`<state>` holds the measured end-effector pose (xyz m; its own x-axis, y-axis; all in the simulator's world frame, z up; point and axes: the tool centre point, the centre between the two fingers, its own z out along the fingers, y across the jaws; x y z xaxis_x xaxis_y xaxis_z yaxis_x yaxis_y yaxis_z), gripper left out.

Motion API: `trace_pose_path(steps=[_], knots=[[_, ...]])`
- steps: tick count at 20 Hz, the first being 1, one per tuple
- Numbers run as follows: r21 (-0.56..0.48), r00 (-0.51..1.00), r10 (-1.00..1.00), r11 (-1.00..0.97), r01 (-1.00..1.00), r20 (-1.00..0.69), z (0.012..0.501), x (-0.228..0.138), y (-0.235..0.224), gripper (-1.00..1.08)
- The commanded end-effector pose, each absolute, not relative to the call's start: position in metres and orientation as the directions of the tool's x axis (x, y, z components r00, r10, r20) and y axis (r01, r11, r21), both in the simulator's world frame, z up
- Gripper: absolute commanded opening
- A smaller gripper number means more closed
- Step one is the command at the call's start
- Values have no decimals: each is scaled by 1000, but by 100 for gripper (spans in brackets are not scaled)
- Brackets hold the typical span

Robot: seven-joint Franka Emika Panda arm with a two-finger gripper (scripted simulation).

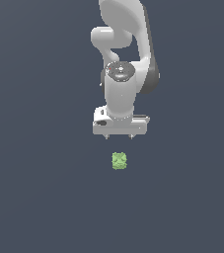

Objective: Pick up the object and move it to a goal position.

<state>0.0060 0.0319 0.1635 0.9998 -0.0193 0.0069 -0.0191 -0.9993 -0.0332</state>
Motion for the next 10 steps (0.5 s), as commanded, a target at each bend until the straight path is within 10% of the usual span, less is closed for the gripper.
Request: trace_pose_path(steps=[1,10], knots=[[-34,999,-37,-999,-37,6,163,7,32,100],[-36,984,-179,-983,-179,-2,156,11,33,100]])
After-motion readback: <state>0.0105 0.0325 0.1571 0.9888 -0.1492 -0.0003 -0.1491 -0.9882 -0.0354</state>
